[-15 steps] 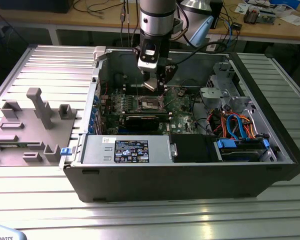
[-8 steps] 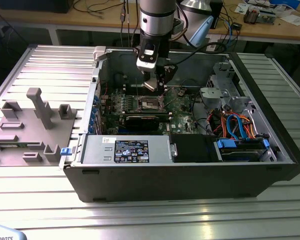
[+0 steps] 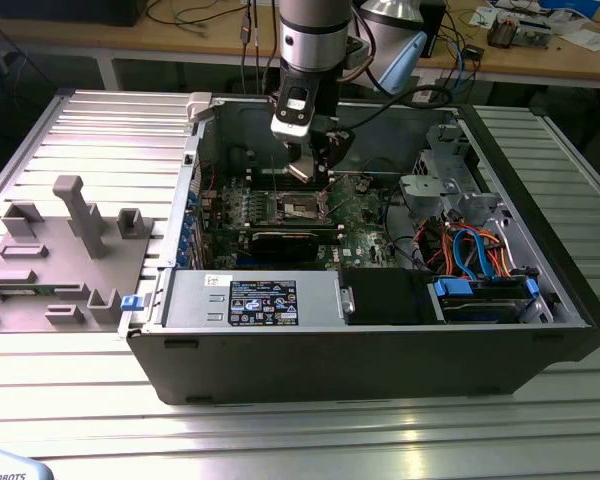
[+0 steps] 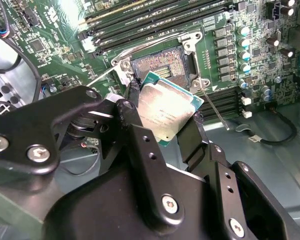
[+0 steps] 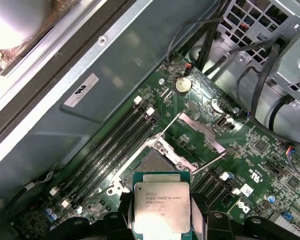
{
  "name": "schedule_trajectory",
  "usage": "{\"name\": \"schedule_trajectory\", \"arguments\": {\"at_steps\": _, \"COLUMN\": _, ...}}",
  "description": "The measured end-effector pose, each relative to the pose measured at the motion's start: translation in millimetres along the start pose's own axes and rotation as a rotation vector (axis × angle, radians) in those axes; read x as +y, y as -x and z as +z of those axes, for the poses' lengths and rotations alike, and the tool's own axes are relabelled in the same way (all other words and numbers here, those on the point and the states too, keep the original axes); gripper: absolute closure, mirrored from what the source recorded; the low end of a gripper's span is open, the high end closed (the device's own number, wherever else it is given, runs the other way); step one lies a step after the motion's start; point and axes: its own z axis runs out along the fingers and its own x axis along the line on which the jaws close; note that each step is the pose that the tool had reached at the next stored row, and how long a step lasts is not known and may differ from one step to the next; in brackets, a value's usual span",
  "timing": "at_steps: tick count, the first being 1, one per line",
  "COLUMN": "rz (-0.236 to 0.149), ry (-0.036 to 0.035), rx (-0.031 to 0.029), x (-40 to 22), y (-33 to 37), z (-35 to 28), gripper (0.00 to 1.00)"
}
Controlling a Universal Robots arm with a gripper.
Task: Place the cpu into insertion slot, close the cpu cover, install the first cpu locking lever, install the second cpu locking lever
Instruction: 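Place the cpu into insertion slot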
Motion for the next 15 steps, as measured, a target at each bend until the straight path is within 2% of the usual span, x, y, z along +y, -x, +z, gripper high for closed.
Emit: {"name": "schedule_trajectory", "arguments": {"at_steps": 15, "rz": 0.058, "ry": 0.0011, "rx": -0.0050, "x": 0.0, "y": 0.0, "z": 0.1, "gripper": 0.45}}
